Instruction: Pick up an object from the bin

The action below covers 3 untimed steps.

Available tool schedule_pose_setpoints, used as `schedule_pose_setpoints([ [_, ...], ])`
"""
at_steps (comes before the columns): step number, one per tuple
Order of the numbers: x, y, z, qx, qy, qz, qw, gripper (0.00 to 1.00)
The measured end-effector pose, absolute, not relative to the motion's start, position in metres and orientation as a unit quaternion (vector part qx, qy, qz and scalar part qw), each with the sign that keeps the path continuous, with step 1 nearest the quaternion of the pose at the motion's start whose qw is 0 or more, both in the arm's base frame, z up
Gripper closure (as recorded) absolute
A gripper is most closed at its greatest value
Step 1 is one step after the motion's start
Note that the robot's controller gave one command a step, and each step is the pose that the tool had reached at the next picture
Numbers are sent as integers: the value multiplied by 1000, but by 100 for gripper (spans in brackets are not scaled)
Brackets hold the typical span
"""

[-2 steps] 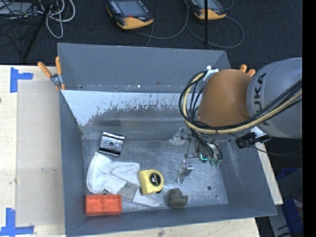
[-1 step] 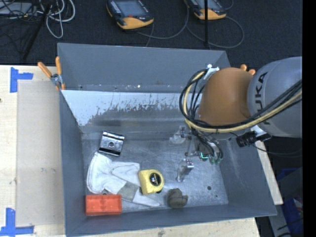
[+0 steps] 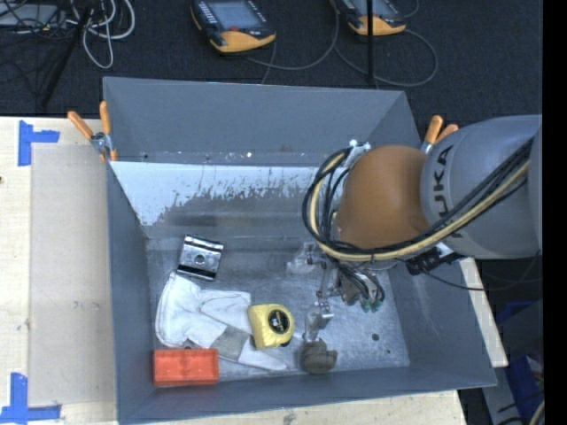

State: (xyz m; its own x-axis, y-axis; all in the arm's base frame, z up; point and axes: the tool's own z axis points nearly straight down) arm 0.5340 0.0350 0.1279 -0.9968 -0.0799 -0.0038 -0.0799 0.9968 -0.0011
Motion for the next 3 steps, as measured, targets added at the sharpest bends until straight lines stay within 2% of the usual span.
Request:
schedule_pose_setpoints([
  [1, 534, 89, 75, -182, 983, -2, -3, 100],
  [2, 534, 89, 75, -182, 983, -2, -3, 100],
  [3, 524, 76, 212, -177, 984, 0, -1, 100],
])
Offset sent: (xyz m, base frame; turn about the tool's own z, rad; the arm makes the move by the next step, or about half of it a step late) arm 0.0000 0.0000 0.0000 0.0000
